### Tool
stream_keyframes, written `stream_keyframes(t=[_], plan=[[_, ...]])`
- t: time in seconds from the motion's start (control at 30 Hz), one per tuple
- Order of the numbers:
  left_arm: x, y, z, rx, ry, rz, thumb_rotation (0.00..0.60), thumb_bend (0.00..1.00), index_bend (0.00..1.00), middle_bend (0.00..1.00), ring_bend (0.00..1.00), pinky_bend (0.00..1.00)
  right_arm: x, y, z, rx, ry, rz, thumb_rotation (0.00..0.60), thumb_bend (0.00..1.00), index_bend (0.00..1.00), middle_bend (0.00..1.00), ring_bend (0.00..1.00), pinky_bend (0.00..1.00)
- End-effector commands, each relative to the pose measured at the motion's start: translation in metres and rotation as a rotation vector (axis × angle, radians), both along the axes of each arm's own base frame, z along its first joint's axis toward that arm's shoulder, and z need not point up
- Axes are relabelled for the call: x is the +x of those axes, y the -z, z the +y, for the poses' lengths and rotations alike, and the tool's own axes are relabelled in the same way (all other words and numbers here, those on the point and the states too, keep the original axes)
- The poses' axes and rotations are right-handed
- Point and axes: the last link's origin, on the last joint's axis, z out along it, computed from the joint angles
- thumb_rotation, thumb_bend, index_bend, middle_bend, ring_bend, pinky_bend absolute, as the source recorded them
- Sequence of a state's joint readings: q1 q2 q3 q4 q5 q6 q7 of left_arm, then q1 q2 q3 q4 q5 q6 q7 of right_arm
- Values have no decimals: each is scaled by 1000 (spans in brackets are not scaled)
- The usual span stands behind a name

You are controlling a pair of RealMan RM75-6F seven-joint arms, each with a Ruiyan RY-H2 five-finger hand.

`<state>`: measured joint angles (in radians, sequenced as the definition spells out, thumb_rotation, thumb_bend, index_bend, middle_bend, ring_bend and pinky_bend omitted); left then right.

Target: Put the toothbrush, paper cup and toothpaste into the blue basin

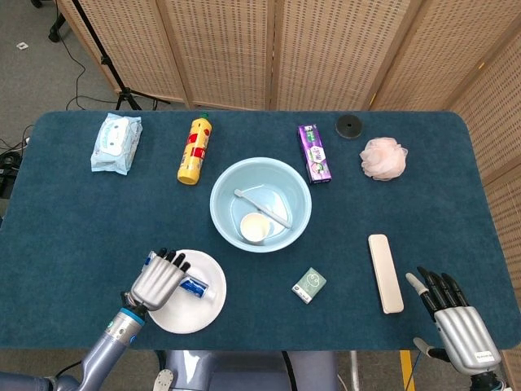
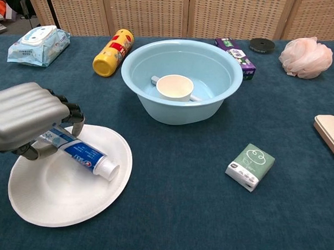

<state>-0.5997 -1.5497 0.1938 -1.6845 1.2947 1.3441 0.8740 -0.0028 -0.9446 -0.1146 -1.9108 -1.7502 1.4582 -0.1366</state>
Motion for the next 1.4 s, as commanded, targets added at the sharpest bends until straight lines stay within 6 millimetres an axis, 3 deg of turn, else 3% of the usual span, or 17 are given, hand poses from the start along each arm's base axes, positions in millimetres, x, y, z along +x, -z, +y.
stream_keyframes(t=[0.03, 0.83, 1.03, 1.4], plan=[[8, -8, 5, 20, 16, -55, 600, 386, 730, 436, 388, 415, 0, 0, 0, 0, 0, -1, 600, 103, 0, 0, 0, 0], [65, -60, 31, 79, 7, -324, 600, 406, 777, 482, 428, 441, 1, 0, 0, -1, 0, 1, 600, 103, 0, 0, 0, 0], [77, -64, 50, 114, 15, -311, 600, 406, 777, 482, 428, 441, 0, 1, 0, 4, 4, 1, 600, 103, 0, 0, 0, 0], [120, -50, 120, 188, -14, -313, 600, 405, 777, 482, 428, 441, -7, 2, -7, 12, 36, -4, 600, 104, 0, 0, 0, 0]])
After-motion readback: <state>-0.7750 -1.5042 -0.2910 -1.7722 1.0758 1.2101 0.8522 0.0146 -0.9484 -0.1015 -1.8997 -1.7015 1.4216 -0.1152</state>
